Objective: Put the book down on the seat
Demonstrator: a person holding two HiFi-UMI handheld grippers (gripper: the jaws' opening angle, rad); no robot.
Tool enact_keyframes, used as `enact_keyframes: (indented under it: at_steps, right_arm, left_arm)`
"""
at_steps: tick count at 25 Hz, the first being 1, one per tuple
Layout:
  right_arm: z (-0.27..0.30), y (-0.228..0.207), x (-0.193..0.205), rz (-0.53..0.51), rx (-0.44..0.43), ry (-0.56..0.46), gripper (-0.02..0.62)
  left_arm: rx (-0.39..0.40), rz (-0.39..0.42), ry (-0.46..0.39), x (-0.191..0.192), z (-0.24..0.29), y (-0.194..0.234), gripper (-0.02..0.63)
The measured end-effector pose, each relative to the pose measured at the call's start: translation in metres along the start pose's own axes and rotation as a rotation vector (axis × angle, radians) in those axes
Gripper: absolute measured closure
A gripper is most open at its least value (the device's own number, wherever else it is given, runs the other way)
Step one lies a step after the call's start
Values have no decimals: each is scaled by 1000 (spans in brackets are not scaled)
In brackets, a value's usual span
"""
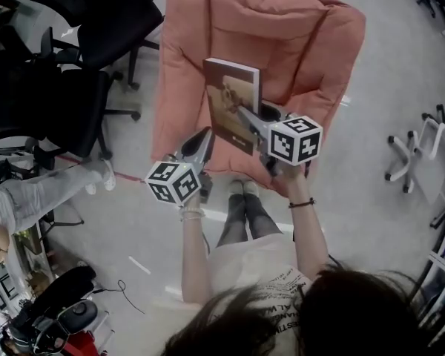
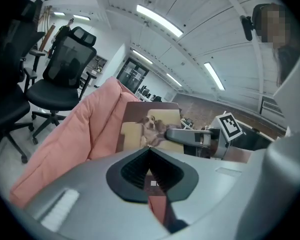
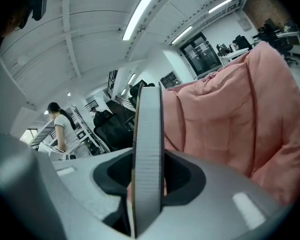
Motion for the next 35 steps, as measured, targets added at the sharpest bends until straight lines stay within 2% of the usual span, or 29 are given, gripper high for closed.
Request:
enact_keyframes:
  at_steps: [8,18,23,35]
  right_arm:
    - [48,-52,43,28,0,76,448]
    - [84,-93,84,59,27,111,448]
    - [117,-113,102,72,33,134,448]
    - [152,-150,150,103,16,169,448]
  left_arm:
    - [6,-19,59,43,33,41,619]
    - [13,-70,84,80,61,73,618]
    - [31,-96,124,98,79,97,620]
    - [24,-129,192,149,93,116,618]
Point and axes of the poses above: the fingertips, and each gripper's own axes: z forward along the fingers, y to its left, x out of its underside, the point moved 1 cm from there along -z, backward along the fingers, and after that the axes turned 6 degrees about -y, right-handed, at the moved point
